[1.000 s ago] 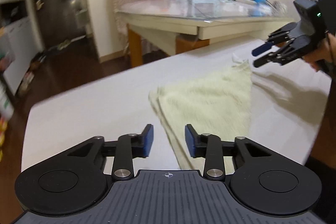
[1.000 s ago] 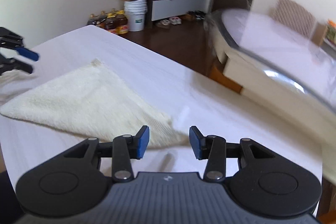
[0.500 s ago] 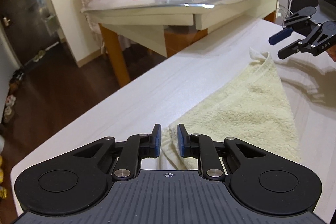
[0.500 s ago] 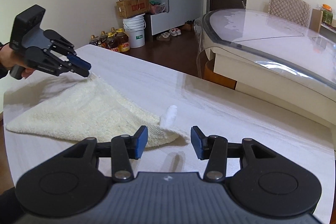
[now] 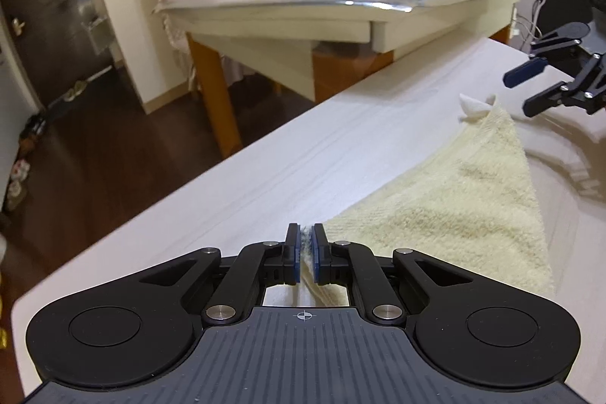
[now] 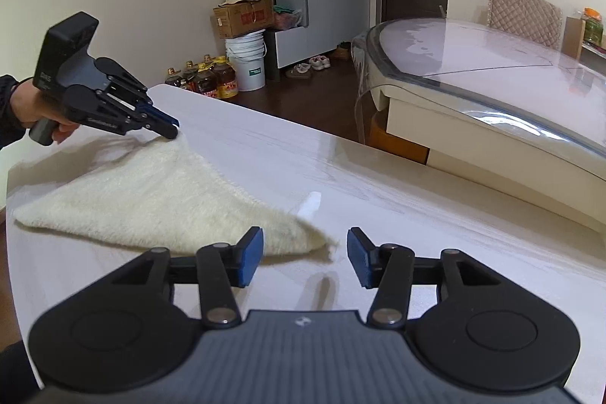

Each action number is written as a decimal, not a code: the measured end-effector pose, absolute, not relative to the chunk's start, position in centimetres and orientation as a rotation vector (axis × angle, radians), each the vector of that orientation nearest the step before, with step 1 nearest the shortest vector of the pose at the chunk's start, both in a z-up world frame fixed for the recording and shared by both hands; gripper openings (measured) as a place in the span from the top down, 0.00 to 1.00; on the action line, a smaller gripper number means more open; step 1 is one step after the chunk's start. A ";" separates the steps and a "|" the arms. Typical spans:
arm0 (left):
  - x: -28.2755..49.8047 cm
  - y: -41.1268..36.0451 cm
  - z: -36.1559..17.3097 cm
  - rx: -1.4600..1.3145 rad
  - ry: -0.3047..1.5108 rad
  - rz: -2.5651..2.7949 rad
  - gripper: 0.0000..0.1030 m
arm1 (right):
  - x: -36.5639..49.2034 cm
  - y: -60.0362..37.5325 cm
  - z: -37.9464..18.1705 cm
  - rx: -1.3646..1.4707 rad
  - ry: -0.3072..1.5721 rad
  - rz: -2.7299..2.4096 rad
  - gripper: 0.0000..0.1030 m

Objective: Fold towel

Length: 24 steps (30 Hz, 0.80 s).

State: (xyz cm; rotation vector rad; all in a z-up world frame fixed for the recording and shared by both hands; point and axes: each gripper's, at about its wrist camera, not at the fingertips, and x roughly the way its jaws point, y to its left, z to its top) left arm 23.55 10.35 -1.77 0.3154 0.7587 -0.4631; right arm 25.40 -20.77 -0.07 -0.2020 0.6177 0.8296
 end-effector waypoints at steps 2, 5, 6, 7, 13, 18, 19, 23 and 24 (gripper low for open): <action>23.5 10.4 -2.0 0.308 0.758 -0.457 0.94 | 25.4 -20.7 -0.2 -0.211 0.620 0.830 0.49; 23.7 10.7 -2.1 0.292 0.761 -0.457 0.94 | 25.7 -20.8 -0.1 -0.216 0.607 0.850 0.49; 23.7 10.7 -2.1 0.291 0.762 -0.459 0.94 | 25.7 -20.7 -0.1 -0.232 0.596 0.874 0.49; 23.7 10.8 -2.1 0.290 0.762 -0.462 0.94 | 25.6 -20.4 -0.1 -0.264 0.579 0.900 0.49; 23.8 10.8 -2.0 0.301 0.766 -0.473 0.94 | 25.7 -18.4 0.0 -0.542 0.521 1.058 0.49; 24.2 10.8 -1.9 0.304 0.782 -0.484 0.93 | 28.5 -18.4 0.5 -0.560 0.586 1.141 0.49; 24.2 10.9 -1.9 0.302 0.786 -0.485 0.93 | 29.1 -18.5 0.5 -0.549 0.611 1.160 0.49; 24.4 10.8 -1.9 0.302 0.796 -0.482 0.91 | 30.4 -18.8 0.3 -0.501 0.665 1.211 0.64; 24.4 10.8 -1.9 0.303 0.799 -0.481 0.91 | 30.7 -19.0 0.2 -0.484 0.682 1.220 0.70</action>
